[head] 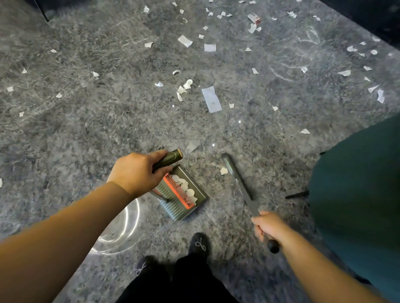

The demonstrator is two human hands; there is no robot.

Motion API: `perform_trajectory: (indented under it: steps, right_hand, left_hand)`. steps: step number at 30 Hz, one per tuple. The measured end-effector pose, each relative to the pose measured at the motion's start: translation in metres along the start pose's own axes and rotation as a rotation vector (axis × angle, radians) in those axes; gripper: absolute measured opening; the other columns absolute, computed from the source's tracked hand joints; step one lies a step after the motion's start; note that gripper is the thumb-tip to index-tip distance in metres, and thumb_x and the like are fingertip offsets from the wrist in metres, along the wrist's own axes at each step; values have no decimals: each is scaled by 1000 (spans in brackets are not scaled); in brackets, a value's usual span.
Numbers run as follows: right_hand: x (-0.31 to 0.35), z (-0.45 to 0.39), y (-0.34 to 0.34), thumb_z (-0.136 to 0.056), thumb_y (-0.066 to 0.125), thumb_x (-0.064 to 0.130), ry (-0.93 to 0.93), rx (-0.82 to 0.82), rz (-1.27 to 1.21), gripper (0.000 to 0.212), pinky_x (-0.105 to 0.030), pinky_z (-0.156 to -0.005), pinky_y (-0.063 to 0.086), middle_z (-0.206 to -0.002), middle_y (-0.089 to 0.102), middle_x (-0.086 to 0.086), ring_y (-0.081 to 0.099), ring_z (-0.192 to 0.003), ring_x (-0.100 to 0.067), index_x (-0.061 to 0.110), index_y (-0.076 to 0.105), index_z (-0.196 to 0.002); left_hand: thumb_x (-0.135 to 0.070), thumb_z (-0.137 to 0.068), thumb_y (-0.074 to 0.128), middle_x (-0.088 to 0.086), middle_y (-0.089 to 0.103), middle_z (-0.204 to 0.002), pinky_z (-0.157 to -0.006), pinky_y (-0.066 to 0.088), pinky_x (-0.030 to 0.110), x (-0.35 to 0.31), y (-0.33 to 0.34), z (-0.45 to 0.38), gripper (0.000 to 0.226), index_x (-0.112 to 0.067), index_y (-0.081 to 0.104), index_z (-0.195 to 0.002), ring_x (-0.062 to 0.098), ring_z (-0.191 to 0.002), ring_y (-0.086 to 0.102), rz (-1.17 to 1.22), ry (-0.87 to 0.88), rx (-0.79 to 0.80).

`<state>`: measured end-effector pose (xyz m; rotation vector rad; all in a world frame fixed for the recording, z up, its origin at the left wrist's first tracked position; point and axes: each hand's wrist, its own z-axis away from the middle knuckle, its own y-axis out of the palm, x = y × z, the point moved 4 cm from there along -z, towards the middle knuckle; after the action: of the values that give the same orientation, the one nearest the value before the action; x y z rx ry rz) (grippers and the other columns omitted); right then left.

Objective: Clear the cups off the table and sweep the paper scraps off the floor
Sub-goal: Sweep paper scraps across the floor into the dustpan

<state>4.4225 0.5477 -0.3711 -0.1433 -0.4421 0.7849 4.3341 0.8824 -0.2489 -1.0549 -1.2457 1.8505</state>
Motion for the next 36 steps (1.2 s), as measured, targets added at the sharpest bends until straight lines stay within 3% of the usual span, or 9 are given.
perform_trajectory:
  steps: [2, 4, 7, 9, 16, 20, 23, 31, 36]
  right_hand:
    - [-1, 1, 9, -97, 47, 1, -18, 73, 96, 16, -17, -31, 31, -33, 46, -5, 40, -23, -15, 2, 50, -82]
    - [-5, 6, 20, -96, 48, 2, -40, 105, 140, 8, -19, -33, 34, -36, 48, -5, 42, -26, -14, -1, 53, -101]
    - [-12, 14, 36, -95, 50, 2, -48, 102, 195, 43, -23, -36, 38, -45, 51, -5, 45, -33, -12, 1, 43, -137]
    - [-12, 24, 50, -96, 51, 5, -60, 150, 237, 55, -22, -38, 40, -51, 52, -6, 47, -39, -13, 4, 31, -147]
    - [-5, 58, 76, -94, 53, 4, -87, 153, 265, 54, -15, -33, 34, -58, 50, -5, 43, -30, -2, 2, 34, -145]
    - [-6, 75, 79, -94, 50, -2, -83, 121, 105, 37, -16, -33, 34, -57, 48, -7, 41, -27, -1, 4, 50, -130]
    - [-11, 82, 77, -94, 52, -2, -65, 73, -27, 39, -16, -33, 33, -57, 46, -8, 40, -29, -4, -6, 47, -132]
    - [0, 99, 75, -97, 47, -4, -37, -12, -432, 28, -11, -30, 27, -58, 38, -9, 34, -25, -7, 2, 45, -124]
    - [14, 97, 65, -97, 47, -3, -70, -61, -561, 33, -12, -29, 29, -57, 40, -10, 35, -25, -9, -5, 45, -130]
  left_hand:
    - [-54, -90, 53, 4, 72, -99, -70, 48, 32, 1, -1, -7, 50, -39, 48, -138, 29, -92, 65, -6, -2, -4]
    - [-54, -90, 53, 5, 72, -101, -71, 47, 32, 1, -3, -10, 50, -38, 48, -138, 29, -93, 65, -13, 1, -8]
    - [-50, -90, 56, 6, 72, -102, -74, 48, 33, -2, -5, -7, 49, -36, 50, -137, 30, -95, 65, 22, 26, -21]
    - [-50, -90, 57, 6, 72, -101, -75, 49, 33, -2, -4, -2, 49, -37, 50, -137, 30, -94, 65, 34, 36, -20]
    - [-53, -91, 54, 4, 72, -97, -73, 51, 32, 8, -2, 7, 51, -38, 48, -138, 29, -91, 66, 21, 33, -5]
    - [-51, -91, 53, 3, 72, -97, -71, 47, 31, 13, -4, 6, 47, -38, 49, -136, 28, -92, 65, 37, 34, 8]
    - [-51, -91, 53, 3, 72, -99, -73, 48, 31, 18, -7, 10, 47, -38, 49, -137, 28, -93, 65, 48, 30, 20]
    - [-52, -91, 53, 6, 72, -97, -74, 51, 34, 32, -30, 15, 47, -33, 52, -134, 31, -94, 65, 140, -2, -41]
    - [-49, -91, 57, 9, 72, -95, -70, 48, 34, 24, -52, -2, 45, -32, 55, -133, 33, -92, 65, 201, 46, -85]
